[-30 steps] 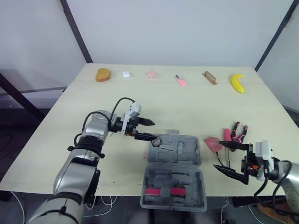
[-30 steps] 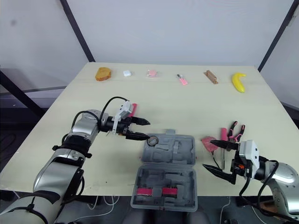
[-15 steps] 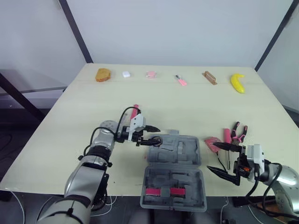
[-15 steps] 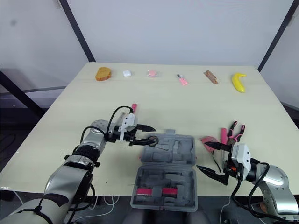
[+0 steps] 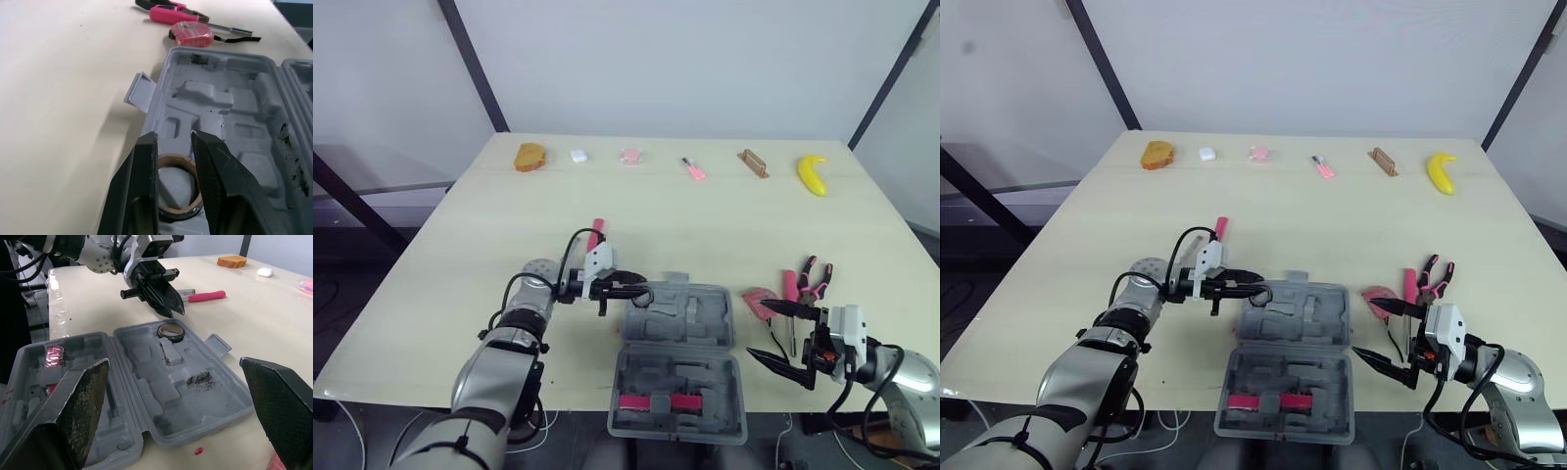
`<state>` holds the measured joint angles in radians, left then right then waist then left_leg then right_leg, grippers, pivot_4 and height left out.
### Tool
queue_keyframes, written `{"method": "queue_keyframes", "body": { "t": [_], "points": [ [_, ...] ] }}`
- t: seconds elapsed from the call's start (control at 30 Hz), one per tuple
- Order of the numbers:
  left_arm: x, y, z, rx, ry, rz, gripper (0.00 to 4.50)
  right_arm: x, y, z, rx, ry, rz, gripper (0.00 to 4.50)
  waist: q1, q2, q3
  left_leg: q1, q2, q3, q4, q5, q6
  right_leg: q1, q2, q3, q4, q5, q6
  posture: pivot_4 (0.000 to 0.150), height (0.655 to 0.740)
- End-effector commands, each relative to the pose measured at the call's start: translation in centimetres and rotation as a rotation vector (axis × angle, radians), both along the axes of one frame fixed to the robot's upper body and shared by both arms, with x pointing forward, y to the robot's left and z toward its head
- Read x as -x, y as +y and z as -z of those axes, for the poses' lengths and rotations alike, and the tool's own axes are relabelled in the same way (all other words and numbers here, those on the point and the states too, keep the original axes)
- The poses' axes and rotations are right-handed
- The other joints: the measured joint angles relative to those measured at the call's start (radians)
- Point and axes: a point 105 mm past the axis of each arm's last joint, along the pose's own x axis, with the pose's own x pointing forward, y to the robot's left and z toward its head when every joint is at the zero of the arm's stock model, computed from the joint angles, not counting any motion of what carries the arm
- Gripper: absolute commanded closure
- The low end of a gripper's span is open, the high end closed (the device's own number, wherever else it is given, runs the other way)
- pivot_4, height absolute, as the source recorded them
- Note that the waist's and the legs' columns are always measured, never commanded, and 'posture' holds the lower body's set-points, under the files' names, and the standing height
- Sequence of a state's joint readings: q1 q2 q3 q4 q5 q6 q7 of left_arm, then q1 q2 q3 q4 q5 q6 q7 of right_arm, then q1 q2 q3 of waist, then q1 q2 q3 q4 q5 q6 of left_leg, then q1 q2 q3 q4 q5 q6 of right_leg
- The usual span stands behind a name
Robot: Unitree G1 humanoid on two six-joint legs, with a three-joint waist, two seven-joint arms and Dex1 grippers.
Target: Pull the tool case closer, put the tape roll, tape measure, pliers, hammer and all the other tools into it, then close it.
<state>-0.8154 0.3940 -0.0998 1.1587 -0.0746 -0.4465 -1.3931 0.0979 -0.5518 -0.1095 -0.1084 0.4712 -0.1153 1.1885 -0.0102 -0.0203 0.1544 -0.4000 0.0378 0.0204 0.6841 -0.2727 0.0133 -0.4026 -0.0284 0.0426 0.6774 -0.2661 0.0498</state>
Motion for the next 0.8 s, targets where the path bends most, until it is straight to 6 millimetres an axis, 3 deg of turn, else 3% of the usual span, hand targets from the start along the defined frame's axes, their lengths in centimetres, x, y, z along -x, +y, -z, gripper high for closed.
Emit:
{"method": "queue_keyframes", "body": {
  "t": [0.03, 0.27, 0.47, 0.7, 0.8],
  "points": [
    [0.1, 0.0, 1.2, -0.040, 0.000, -0.022, 3.30, -0.3, 0.1, -0.8, -0.017, -0.041, 0.007, 0.00, 0.000, 0.000, 0.000, 0.000, 0.000, 0.000, 0.000, 0.000, 0.000, 0.000, 0.000, 0.000, 0.000, 0.000, 0.000, 0.150, 0.7400],
    [1.0, 0.1, 3.5, -0.114, 0.021, -0.022, 3.30, -0.3, -0.1, -0.9, -0.012, -0.043, 0.024, 0.00, 0.000, 0.000, 0.000, 0.001, 0.000, 0.000, 0.000, 0.000, 0.000, 0.000, 0.000, 0.000, 0.000, 0.000, 0.000, 0.150, 0.7400],
    [1.1, 0.2, 3.9, -0.134, 0.008, -0.028, 3.30, -0.4, -0.1, -0.8, -0.007, -0.043, 0.022, 0.00, 0.000, 0.001, -0.001, 0.001, 0.000, 0.000, 0.000, 0.000, 0.000, 0.001, 0.000, 0.000, 0.000, 0.000, 0.000, 0.150, 0.7400],
    [0.4, 0.1, 1.8, -0.077, -0.078, -0.033, 3.30, -0.6, -0.3, -1.1, -0.020, -0.045, 0.033, 0.00, 0.000, 0.001, -0.001, 0.001, 0.000, 0.000, 0.000, 0.000, 0.000, 0.001, 0.000, 0.000, 0.000, 0.000, 0.000, 0.150, 0.7400],
    [0.0, 0.3, 0.2, 0.007, -0.109, -0.054, 3.30, -1.4, -1.0, -1.7, -0.080, -0.063, 0.115, 0.00, -0.001, 0.001, -0.001, 0.001, 0.000, 0.000, 0.000, 0.000, 0.000, 0.001, 0.000, 0.000, 0.000, 0.000, 0.000, 0.150, 0.7400]
  ]
}}
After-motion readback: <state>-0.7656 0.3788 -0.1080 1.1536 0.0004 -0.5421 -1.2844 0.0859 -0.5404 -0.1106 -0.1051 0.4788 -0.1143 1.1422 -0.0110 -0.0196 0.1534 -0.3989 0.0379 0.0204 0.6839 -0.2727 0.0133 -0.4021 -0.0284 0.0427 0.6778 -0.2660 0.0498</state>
